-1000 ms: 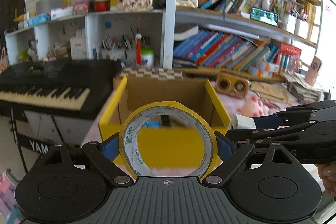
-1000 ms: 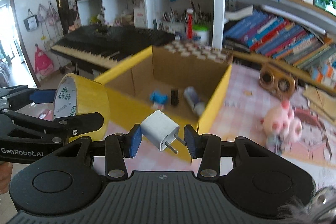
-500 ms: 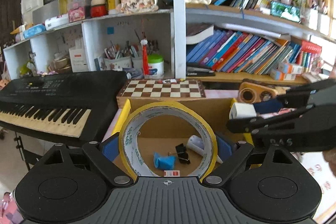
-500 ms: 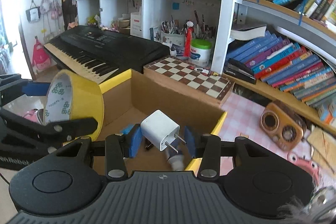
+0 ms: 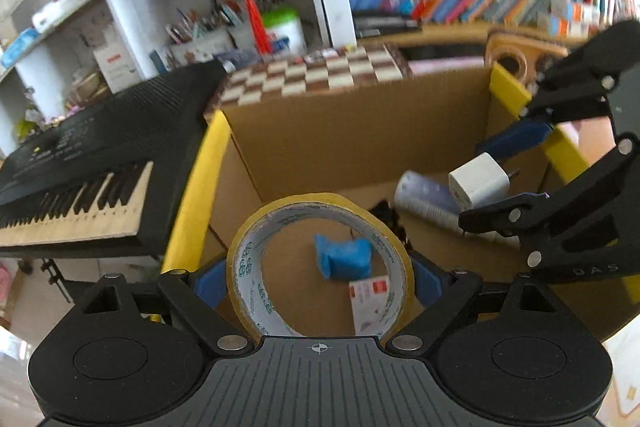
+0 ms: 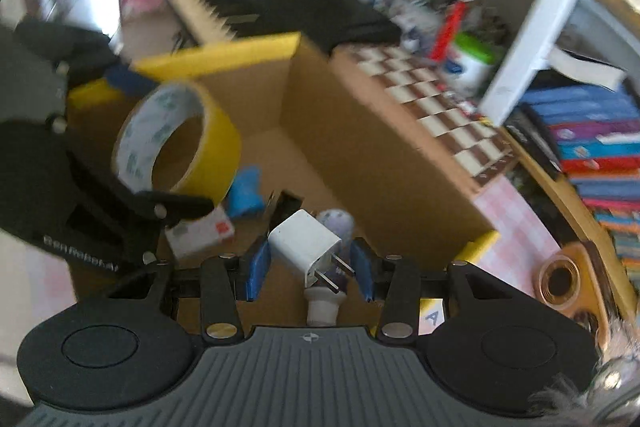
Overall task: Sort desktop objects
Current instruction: 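Open the left tool dropping the tape while the right tool releases the plug, then withdraw both tools from the box toward the toy car by the plush, then approach the grey toy car with the left tool while the right tool approaches the pink plush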
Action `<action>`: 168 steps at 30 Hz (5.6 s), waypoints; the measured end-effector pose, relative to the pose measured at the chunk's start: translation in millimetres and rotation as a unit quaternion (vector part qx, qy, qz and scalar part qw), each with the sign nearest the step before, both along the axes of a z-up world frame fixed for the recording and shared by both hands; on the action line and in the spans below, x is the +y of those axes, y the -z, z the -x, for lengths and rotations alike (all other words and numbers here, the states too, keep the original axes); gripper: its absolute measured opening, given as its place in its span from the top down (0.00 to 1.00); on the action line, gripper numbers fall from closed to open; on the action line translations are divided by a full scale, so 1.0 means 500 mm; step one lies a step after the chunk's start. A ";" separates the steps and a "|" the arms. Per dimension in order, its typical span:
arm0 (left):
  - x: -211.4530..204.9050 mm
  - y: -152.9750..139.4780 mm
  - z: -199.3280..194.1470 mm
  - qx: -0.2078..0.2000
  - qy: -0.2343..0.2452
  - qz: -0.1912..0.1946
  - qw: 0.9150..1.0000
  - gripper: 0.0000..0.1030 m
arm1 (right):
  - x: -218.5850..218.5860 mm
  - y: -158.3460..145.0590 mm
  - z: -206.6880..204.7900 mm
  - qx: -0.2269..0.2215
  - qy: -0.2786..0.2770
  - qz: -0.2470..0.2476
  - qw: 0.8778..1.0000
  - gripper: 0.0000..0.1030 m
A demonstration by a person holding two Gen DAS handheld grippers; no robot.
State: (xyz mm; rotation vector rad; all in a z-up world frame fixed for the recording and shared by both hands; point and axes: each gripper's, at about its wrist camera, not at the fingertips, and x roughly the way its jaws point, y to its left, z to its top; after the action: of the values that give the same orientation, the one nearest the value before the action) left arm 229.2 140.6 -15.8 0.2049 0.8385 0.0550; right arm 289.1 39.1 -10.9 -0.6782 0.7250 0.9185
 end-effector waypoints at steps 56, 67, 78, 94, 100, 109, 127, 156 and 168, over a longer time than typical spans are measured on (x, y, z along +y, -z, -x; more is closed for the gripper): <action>-0.042 -0.112 0.298 -0.168 -0.037 0.075 0.982 0.01 | -0.252 -0.066 0.294 -0.030 0.344 -0.187 0.920 0.47; -0.066 -0.089 0.370 -0.153 -0.025 0.075 0.985 0.01 | -0.265 -0.053 0.409 -0.030 0.385 -0.194 0.902 0.45; -0.098 -0.058 0.408 -0.131 -0.010 0.092 0.987 0.01 | -0.287 -0.032 0.482 -0.025 0.419 -0.186 0.888 0.43; -0.159 -0.028 0.397 -0.095 0.049 0.092 0.990 0.01 | -0.338 -0.008 0.505 -0.010 0.464 -0.167 0.870 0.40; -0.183 -0.025 0.379 -0.089 0.056 0.096 0.990 0.01 | -0.364 -0.006 0.494 -0.009 0.472 -0.164 0.866 0.39; -0.216 -0.022 0.348 -0.080 0.056 0.094 0.991 0.01 | -0.399 -0.002 0.459 0.001 0.473 -0.161 0.866 0.39; -0.311 -0.015 0.287 -0.067 0.081 0.082 0.991 0.01 | -0.475 0.009 0.391 0.014 0.481 -0.162 0.861 0.39; -0.484 0.008 0.199 -0.050 0.065 0.073 0.994 0.02 | -0.617 0.030 0.236 0.037 0.431 -0.157 0.888 0.39; -0.527 0.023 0.154 -0.046 0.053 0.073 0.995 0.02 | -0.634 0.032 0.158 0.041 0.396 -0.157 0.904 0.39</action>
State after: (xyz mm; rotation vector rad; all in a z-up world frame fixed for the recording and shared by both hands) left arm 152.4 -122.8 -27.5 0.1079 0.7347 -0.0963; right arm 210.2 -277.9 -27.0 -0.0241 0.8100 0.2910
